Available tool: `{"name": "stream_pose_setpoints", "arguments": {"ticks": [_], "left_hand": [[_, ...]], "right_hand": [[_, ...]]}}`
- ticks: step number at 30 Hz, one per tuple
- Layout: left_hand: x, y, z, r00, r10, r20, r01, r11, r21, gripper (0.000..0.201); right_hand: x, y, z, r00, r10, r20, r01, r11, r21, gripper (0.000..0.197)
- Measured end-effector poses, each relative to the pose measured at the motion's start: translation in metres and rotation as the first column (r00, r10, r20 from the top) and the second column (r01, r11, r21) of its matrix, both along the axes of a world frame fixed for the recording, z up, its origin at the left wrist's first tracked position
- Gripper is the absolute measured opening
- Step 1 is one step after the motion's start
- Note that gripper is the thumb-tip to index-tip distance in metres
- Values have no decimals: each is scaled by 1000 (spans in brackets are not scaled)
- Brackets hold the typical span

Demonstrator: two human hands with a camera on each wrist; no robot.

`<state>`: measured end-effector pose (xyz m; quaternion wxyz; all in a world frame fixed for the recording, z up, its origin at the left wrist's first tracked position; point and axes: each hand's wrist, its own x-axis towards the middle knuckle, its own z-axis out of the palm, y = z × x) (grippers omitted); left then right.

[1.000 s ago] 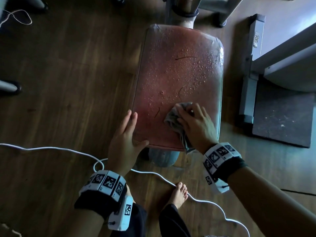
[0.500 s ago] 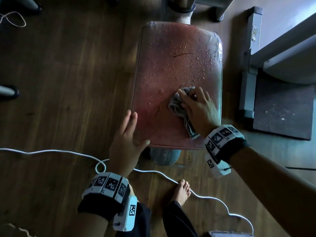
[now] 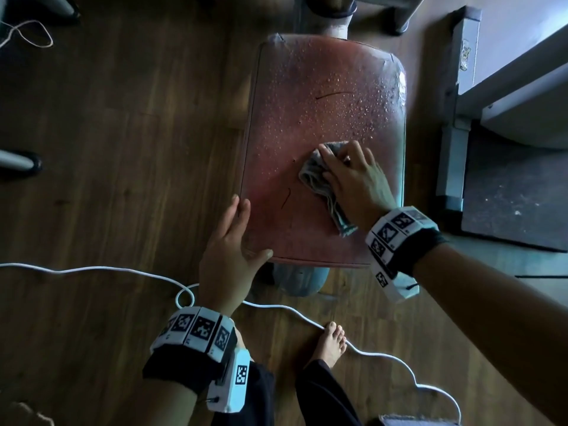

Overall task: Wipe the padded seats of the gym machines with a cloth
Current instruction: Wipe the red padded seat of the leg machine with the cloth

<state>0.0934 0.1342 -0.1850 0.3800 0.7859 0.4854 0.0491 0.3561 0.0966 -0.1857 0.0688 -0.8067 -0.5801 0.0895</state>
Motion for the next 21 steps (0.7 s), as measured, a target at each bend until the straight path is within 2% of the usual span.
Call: {"name": "stream_pose_setpoints", "arguments": {"ticks": [2, 6, 8, 11, 12, 16, 18, 21], "left_hand": [[0, 0, 1, 1000, 3, 9, -3, 1000, -5, 94], [0, 1, 1, 1000, 5, 23, -5, 1000, -8, 93], [0, 1, 2, 1000, 2, 6, -2, 1000, -12, 94], [0, 0, 1, 1000, 2, 1, -2, 1000, -15, 94], [0, 0, 1, 1000, 2, -3, -2, 1000, -12, 94], [-1, 0, 0, 1000, -2, 4, 2, 1000, -9, 93], [-1, 0, 0, 1000, 1, 2, -1, 1000, -12, 93], [0, 0, 0, 1000, -6, -3, 6, 1000, -8, 93]], "right_hand": [[-10, -16, 1, 1000, 30, 10, -30, 1000, 9, 45], [-7, -36, 6, 982, 189, 19, -189, 982, -15, 47], [6, -22, 6, 991, 132, 34, -132, 991, -7, 45], [17, -1, 5, 999, -40, 25, 41, 999, -20, 44], [15, 0, 4, 999, -45, 16, 45, 999, -24, 46], [-2, -20, 6, 980, 200, 0, -200, 979, -49, 51], [6, -19, 7, 968, 250, 19, -248, 966, -76, 50], [20, -8, 7, 995, 95, 27, -94, 995, -41, 48]]}}
